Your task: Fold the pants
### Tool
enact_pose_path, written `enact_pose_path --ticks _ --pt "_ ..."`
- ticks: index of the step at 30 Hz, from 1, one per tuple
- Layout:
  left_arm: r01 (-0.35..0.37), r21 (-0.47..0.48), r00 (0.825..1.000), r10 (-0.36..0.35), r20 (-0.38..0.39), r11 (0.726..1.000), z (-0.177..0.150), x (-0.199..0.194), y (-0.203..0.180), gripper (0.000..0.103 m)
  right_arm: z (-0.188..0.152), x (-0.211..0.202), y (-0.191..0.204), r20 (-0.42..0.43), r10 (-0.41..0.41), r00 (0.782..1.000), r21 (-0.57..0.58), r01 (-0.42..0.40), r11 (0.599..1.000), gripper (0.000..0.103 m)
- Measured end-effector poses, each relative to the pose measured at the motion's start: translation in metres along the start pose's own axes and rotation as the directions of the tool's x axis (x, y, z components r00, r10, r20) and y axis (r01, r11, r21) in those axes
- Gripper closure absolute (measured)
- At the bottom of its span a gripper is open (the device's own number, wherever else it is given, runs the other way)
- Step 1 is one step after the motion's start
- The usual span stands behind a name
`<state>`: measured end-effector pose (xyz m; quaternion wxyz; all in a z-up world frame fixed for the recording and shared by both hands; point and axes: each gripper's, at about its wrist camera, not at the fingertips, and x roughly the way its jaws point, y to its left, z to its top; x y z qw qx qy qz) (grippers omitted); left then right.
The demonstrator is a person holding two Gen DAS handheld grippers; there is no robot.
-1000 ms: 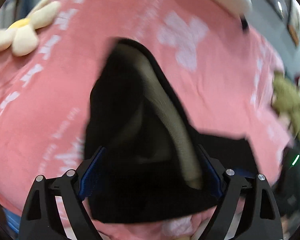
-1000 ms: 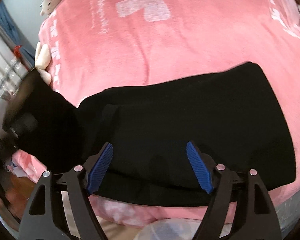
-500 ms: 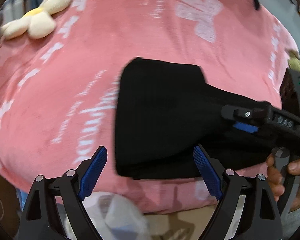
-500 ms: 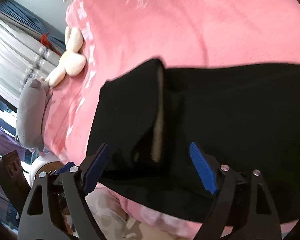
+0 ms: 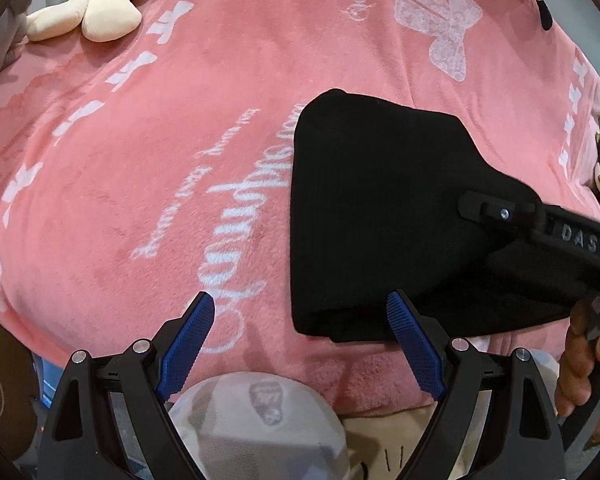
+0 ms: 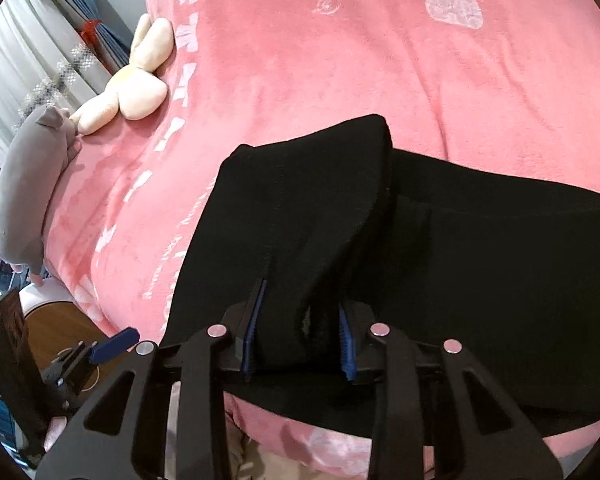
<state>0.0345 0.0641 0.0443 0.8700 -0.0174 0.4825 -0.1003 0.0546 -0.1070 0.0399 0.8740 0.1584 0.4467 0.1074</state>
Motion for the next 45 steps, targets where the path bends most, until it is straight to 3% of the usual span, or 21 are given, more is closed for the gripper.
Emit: enact_pose_path --ticks 6,12,15,18,20,22,26,28,31,33,36,38,41,42,43,45 --pt "-0.004 -0.008 1.0 0.004 0.002 1.0 -0.003 -0.005 0.006 0.017 0.0 0.018 -0.015 -0.04 0.056 0.998 0.127 -0.051 0.991 0.069" --pt "-0.029 -0.019 1.0 0.03 0.005 0.999 -0.006 -0.009 0.013 0.017 0.002 0.007 -0.001 -0.014 0.06 0.998 0.111 -0.059 0.992 0.069" --pt "-0.031 -0.02 1.0 0.031 0.005 0.999 -0.007 -0.01 0.013 0.017 0.003 0.01 0.006 -0.018 0.05 0.999 0.064 -0.049 0.997 0.062" --pt "-0.029 -0.019 1.0 0.029 0.001 0.999 -0.009 -0.01 0.011 0.017 -0.001 0.026 -0.002 -0.048 0.032 0.998 0.066 -0.028 0.997 0.079" --pt "-0.024 -0.012 1.0 0.024 -0.004 1.0 -0.011 -0.011 0.008 0.017 -0.001 0.029 -0.005 -0.046 0.051 0.998 0.086 -0.047 0.995 0.083" --pt "-0.03 0.002 1.0 0.03 -0.009 1.0 -0.013 -0.011 0.005 0.017 0.004 0.019 0.003 -0.02 0.076 0.997 0.065 -0.075 0.995 0.085" --pt "-0.015 0.009 1.0 0.015 -0.005 1.0 -0.011 -0.015 0.001 0.017 0.026 -0.056 0.026 0.146 0.193 0.97 -0.039 -0.189 0.981 0.086" --pt "-0.01 0.015 1.0 0.009 0.007 1.0 -0.008 -0.019 -0.002 0.017 0.028 -0.105 0.024 0.25 0.157 0.955 -0.111 -0.132 0.985 0.086" --pt "0.005 0.019 1.0 -0.005 0.009 1.0 -0.004 -0.019 -0.007 0.017 0.017 -0.134 -0.016 0.293 0.04 0.955 -0.083 -0.016 0.996 0.086" --pt "0.014 0.022 1.0 -0.014 0.005 1.0 -0.003 -0.016 -0.012 0.017 0.002 -0.12 -0.067 0.228 -0.081 0.97 0.022 0.078 0.997 0.086" --pt "0.03 0.025 0.999 -0.029 -0.012 0.999 -0.002 -0.008 -0.022 0.017 -0.024 -0.084 -0.123 0.11 -0.143 0.984 0.149 0.126 0.981 0.085" --pt "0.033 0.043 0.999 -0.032 -0.019 0.999 -0.001 -0.006 -0.031 0.017 -0.036 -0.069 -0.135 0.078 -0.166 0.983 0.173 0.151 0.973 0.085" --pt "0.031 0.079 0.999 -0.029 -0.018 0.996 -0.002 -0.007 -0.041 0.017 -0.042 -0.066 -0.146 0.087 -0.11 0.99 0.226 0.088 0.97 0.072" --pt "0.032 0.088 0.999 -0.03 -0.018 0.996 -0.002 -0.008 -0.044 0.017 -0.041 -0.066 -0.151 0.089 -0.107 0.99 0.253 0.081 0.964 0.053" --pt "0.031 0.095 0.999 -0.03 -0.017 0.995 -0.002 -0.008 -0.046 0.017 -0.04 -0.065 -0.157 0.098 -0.085 0.992 0.283 0.054 0.958 0.043" --pt "0.034 0.089 0.999 -0.033 -0.017 0.995 -0.001 -0.006 -0.048 0.017 -0.037 -0.061 -0.166 0.103 -0.028 0.994 0.324 -0.007 0.946 0.042"
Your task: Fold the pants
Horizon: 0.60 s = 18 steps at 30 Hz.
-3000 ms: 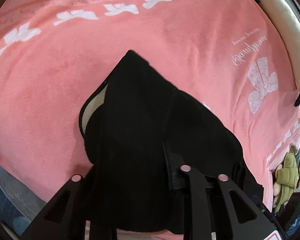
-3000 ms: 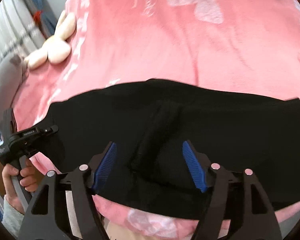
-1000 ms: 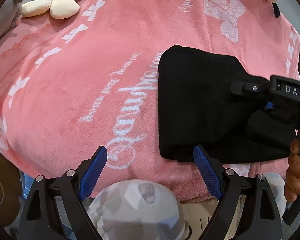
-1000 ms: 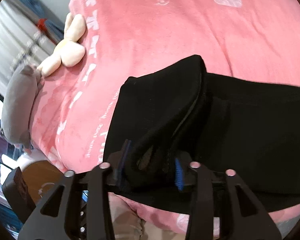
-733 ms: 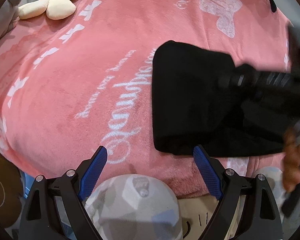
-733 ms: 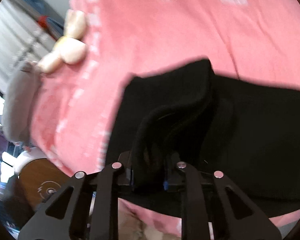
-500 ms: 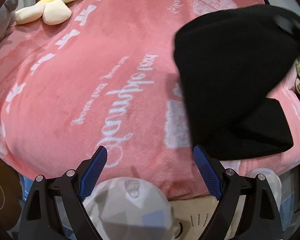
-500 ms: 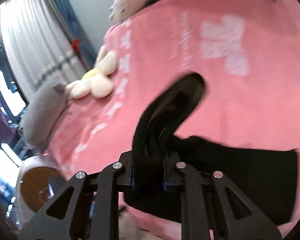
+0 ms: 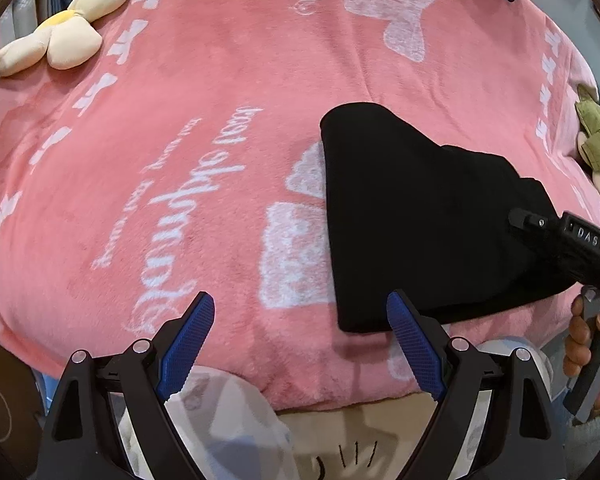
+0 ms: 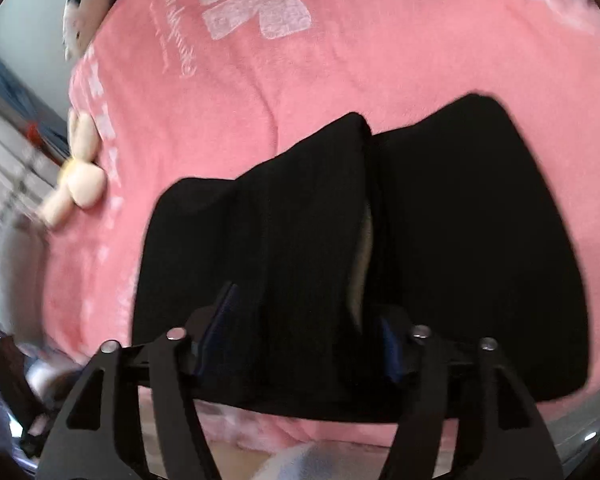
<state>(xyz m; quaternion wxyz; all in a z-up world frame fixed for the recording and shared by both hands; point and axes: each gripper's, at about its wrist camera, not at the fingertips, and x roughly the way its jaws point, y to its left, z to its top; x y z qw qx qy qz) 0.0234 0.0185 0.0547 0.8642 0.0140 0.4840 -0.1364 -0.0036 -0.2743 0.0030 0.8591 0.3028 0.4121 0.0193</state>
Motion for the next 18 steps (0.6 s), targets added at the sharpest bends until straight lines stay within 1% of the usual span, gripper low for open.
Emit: enact_pose_path --ticks 1,2,3,4,5,6,7,8,10,11,12,14,15,16,17,18 --pt "0.003 -0.006 1.0 -0.003 -0.002 1.0 0.001 0.001 0.001 0.017 0.003 0.004 -0.001 -0.003 0.007 1.0 0.005 -0.007 1.0 0.051" --pt "0.007 -0.014 1.0 -0.008 -0.004 1.0 0.001 0.002 0.001 0.017 0.005 0.007 0.001 -0.007 -0.015 1.0 -0.015 0.015 1.0 0.059" --pt "0.012 -0.02 1.0 -0.012 -0.005 1.0 0.001 0.002 0.002 0.017 0.007 0.01 0.006 -0.013 -0.043 0.999 -0.03 0.042 0.999 0.074" --pt "0.017 -0.025 1.0 -0.017 -0.004 1.0 0.001 0.002 0.002 0.017 0.008 0.011 0.01 -0.021 -0.044 0.999 -0.032 0.043 0.999 0.085" --pt "0.021 -0.028 1.0 -0.021 -0.004 0.999 0.001 0.001 0.002 0.017 0.008 0.008 0.012 -0.022 -0.018 1.0 -0.009 0.018 1.0 0.086" --pt "0.026 -0.031 1.0 -0.026 -0.003 0.999 0.0 0.001 0.003 0.017 0.011 0.002 0.021 -0.011 0.044 0.999 0.017 -0.044 0.999 0.086" --pt "0.032 -0.033 0.999 -0.032 -0.003 0.999 -0.002 -0.001 0.006 0.017 0.014 -0.002 0.034 -0.003 0.081 0.997 0.006 -0.081 0.997 0.087" --pt "0.036 -0.033 0.999 -0.036 -0.003 0.999 -0.004 -0.002 0.009 0.017 0.018 -0.006 0.051 0.003 0.112 0.994 -0.025 -0.112 0.993 0.087" --pt "0.036 -0.032 0.999 -0.036 -0.005 0.999 -0.009 -0.005 0.014 0.017 0.028 -0.008 0.104 -0.015 0.202 0.979 -0.112 -0.202 0.973 0.087" --pt "0.031 -0.034 0.999 -0.031 -0.008 0.999 -0.012 -0.007 0.018 0.017 0.033 -0.005 0.13 -0.037 0.248 0.968 -0.15 -0.25 0.956 0.087" --pt "0.028 -0.039 1.0 -0.028 -0.012 0.999 -0.015 -0.008 0.021 0.017 0.036 0.001 0.166 -0.079 0.31 0.947 -0.193 -0.32 0.928 0.087" --pt "0.032 -0.061 0.999 -0.033 -0.021 0.998 -0.025 -0.012 0.032 0.017 0.035 0.018 0.22 -0.17 0.384 0.907 -0.252 -0.417 0.873 0.087" --pt "0.031 -0.075 0.999 -0.033 -0.025 0.997 -0.029 -0.014 0.038 0.017 0.03 0.034 0.254 -0.232 0.404 0.885 -0.296 -0.46 0.837 0.087" --pt "0.03 -0.093 0.999 -0.033 -0.029 0.995 -0.036 -0.017 0.047 0.017 0.025 0.052 0.282 -0.286 0.397 0.872 -0.331 -0.479 0.813 0.087" --pt "0.03 -0.108 0.999 -0.034 -0.031 0.994 -0.04 -0.019 0.054 0.017 0.011 0.077 0.314 -0.354 0.344 0.87 -0.378 -0.469 0.798 0.087" --pt "0.029 -0.126 0.999 -0.034 -0.032 0.992 -0.045 -0.021 0.062 0.017 0.0 0.096 0.33 -0.388 0.3 0.872 -0.409 -0.454 0.791 0.086"
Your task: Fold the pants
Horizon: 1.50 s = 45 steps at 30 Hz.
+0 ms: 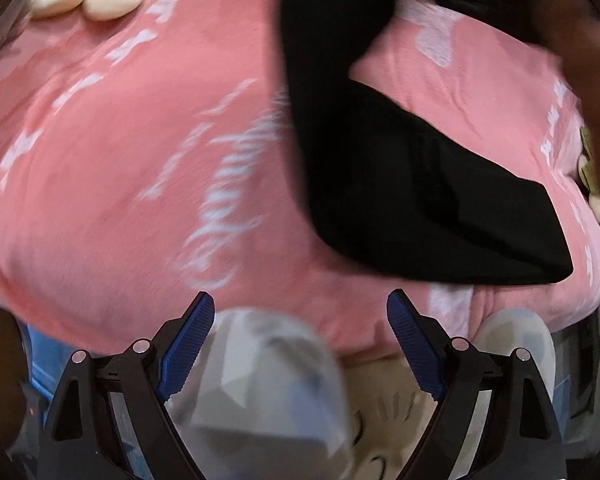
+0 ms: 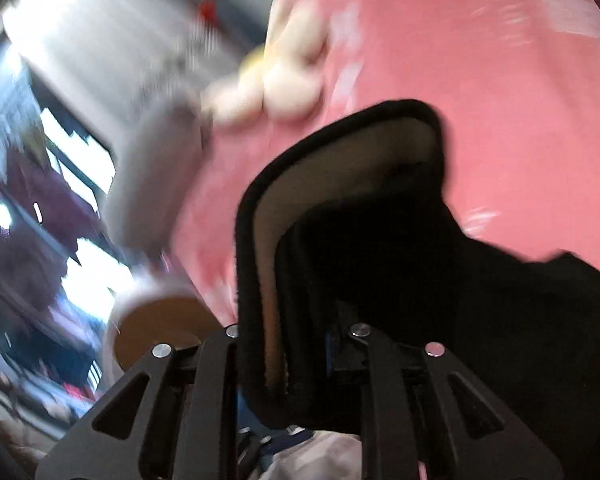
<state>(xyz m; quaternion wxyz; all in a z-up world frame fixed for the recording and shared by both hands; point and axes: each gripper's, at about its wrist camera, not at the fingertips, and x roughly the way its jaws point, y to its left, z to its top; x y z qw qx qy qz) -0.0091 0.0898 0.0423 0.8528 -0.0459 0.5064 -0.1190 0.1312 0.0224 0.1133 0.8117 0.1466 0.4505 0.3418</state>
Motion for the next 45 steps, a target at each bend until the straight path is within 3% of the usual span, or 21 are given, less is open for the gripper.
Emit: enact_pose_path --ticks 2,5,8,10,12,13,14,17,21,23,24,25,26,27,32,34,35,37,41,44,45 --pt "-0.001 -0.046 1.0 0.001 0.002 0.999 -0.007 -0.005 0.021 0.017 0.0 0.061 0.014 -0.12 -0.062 0.991 -0.073 0.053 0.996 0.082" --pt "-0.026 -0.103 1.0 0.026 -0.006 0.994 -0.01 -0.006 0.05 0.017 -0.015 0.134 0.018 -0.27 -0.216 0.938 -0.168 0.175 0.97 0.076" --pt "-0.038 -0.146 0.999 0.04 0.015 0.989 -0.006 -0.007 0.074 0.017 -0.028 0.119 0.02 -0.217 -0.17 0.961 -0.161 0.136 0.977 0.044" --pt "-0.028 -0.175 0.999 0.034 0.034 0.984 -0.001 -0.006 0.088 0.017 -0.041 0.066 0.013 -0.083 -0.174 0.981 -0.165 0.158 0.974 0.025" --pt "-0.02 -0.195 0.999 0.028 0.043 0.981 0.004 -0.002 0.096 0.017 -0.054 0.022 -0.001 0.022 -0.247 0.969 -0.157 0.247 0.956 0.023" --pt "-0.012 -0.207 0.999 0.023 0.049 0.978 0.008 0.001 0.1 0.017 -0.066 -0.001 -0.011 0.078 -0.326 0.942 -0.146 0.334 0.931 0.023" --pt "-0.006 -0.213 0.998 0.017 0.053 0.977 0.011 0.004 0.103 0.017 -0.084 -0.027 -0.027 0.125 -0.428 0.895 -0.136 0.443 0.886 0.023" --pt "0.009 -0.224 0.998 0.005 0.062 0.975 0.02 0.013 0.106 0.017 -0.117 -0.053 -0.07 0.085 -0.606 0.791 -0.071 0.612 0.788 0.023" --pt "0.026 -0.223 0.999 -0.015 0.052 0.974 0.029 0.026 0.105 0.017 -0.14 -0.047 -0.098 0.019 -0.673 0.74 -0.037 0.673 0.739 0.025" --pt "0.036 -0.226 0.998 -0.024 0.055 0.974 0.031 0.028 0.103 0.017 -0.141 -0.033 -0.105 0.013 -0.709 0.705 -0.037 0.709 0.704 0.043" --pt "0.045 -0.232 0.998 -0.033 0.056 0.972 0.033 0.029 0.103 0.017 -0.143 -0.033 -0.11 0.004 -0.705 0.709 -0.027 0.705 0.709 0.052" --pt "0.055 -0.243 0.998 -0.043 0.055 0.968 0.036 0.029 0.105 0.017 -0.14 -0.034 -0.114 0.021 -0.696 0.718 0.001 0.696 0.718 0.077" --pt "0.069 -0.255 0.997 -0.055 0.06 0.964 0.036 0.028 0.109 0.017 -0.136 -0.035 -0.113 0.031 -0.693 0.72 0.016 0.693 0.721 0.09" --pt "0.075 -0.271 0.996 -0.06 0.063 0.96 0.038 0.028 0.113 0.017 -0.128 -0.039 -0.112 0.038 -0.707 0.707 0.036 0.706 0.708 0.09" --pt "0.073 -0.338 0.994 -0.043 0.096 0.938 0.041 0.026 0.135 0.017 -0.097 -0.082 -0.069 0.204 -0.675 0.709 0.061 0.679 0.732 0.089" --pt "0.073 -0.365 0.995 -0.04 0.097 0.928 0.043 0.028 0.141 0.017 -0.101 -0.062 -0.075 0.162 -0.673 0.722 0.02 0.679 0.733 0.08" --pt "0.081 -0.386 0.994 -0.045 0.1 0.919 0.044 0.031 0.144 0.017 -0.106 -0.04 -0.09 0.081 -0.69 0.72 -0.014 0.693 0.721 0.08" --pt "0.107 -0.426 0.992 -0.071 0.101 0.898 0.047 0.037 0.149 0.017 -0.118 -0.022 -0.102 0.013 -0.718 0.696 0.003 0.718 0.696 0.08" --pt "0.129 -0.468 0.99 -0.087 0.111 0.874 0.05 0.042 0.156 0.016 -0.131 -0.052 -0.097 0.112 -0.636 0.764 0.168 0.616 0.77 0.06" --pt "0.138 -0.49 0.987 -0.081 0.135 0.861 0.051 0.043 0.158 0.012 -0.139 -0.098 -0.105 0.182 -0.641 0.746 0.289 0.583 0.76 0.057" --pt "0.133 -0.497 0.988 -0.075 0.135 0.858 0.052 0.044 0.157 0.012 -0.144 -0.123 -0.112 0.199 -0.664 0.721 0.343 0.583 0.736 0.053"
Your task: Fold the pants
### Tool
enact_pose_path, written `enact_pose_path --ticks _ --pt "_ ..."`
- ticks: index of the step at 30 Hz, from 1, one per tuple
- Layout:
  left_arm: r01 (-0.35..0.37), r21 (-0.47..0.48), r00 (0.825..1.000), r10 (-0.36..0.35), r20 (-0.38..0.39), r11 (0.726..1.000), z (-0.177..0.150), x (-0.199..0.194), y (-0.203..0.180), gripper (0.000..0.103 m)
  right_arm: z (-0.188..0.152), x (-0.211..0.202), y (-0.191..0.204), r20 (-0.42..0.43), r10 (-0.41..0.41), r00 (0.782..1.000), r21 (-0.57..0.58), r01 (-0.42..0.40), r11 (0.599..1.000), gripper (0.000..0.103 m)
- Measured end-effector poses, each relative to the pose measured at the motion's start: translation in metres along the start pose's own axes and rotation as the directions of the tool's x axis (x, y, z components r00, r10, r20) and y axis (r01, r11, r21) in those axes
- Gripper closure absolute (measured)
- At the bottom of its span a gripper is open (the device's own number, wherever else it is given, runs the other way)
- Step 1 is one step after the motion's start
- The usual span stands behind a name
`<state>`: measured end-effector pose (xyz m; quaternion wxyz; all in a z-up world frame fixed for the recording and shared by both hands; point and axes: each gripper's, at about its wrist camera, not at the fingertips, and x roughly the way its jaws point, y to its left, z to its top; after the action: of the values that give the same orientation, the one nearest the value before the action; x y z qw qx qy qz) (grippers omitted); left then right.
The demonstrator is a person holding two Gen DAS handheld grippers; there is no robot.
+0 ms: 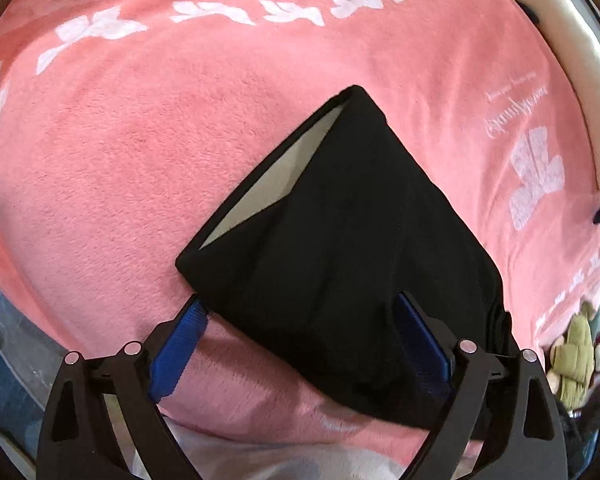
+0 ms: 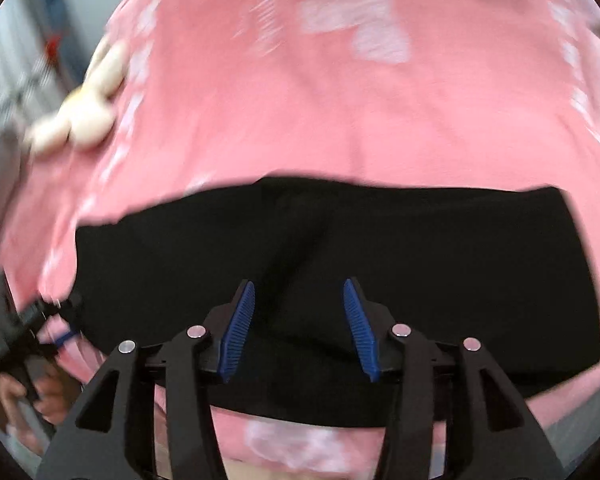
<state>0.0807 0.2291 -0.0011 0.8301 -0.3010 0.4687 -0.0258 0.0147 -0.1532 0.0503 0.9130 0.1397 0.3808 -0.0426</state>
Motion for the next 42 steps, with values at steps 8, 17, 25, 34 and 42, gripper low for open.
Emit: enact_pose_path --ticks 8,17,25,34,42 --pt "0.013 -0.023 0.999 -0.012 0.035 1.0 -0.003 -0.001 -0.002 0.012 -0.003 -0.036 -0.173 -0.016 -0.295 0.955 0.253 0.289 0.923 0.034" --pt "-0.042 -0.03 0.998 0.043 0.035 0.999 -0.001 -0.003 -0.009 0.012 0.014 -0.04 -0.168 0.032 -0.018 0.999 0.227 0.01 0.974 0.083" --pt "-0.088 -0.038 0.995 0.09 0.042 0.995 -0.002 0.008 -0.022 0.012 -0.006 -0.017 -0.189 -0.024 -0.17 0.985 0.153 0.172 0.973 0.063" --pt "-0.08 0.015 0.994 0.079 0.076 0.997 0.007 0.001 -0.036 0.087 -0.002 -0.063 -0.141 0.121 -0.168 0.978 0.137 0.151 0.979 0.028" --pt "0.171 0.353 0.962 -0.233 0.14 0.92 -0.022 -0.081 -0.184 0.08 -0.008 -0.06 -0.092 0.112 0.007 0.994 0.08 -0.016 0.997 0.022"
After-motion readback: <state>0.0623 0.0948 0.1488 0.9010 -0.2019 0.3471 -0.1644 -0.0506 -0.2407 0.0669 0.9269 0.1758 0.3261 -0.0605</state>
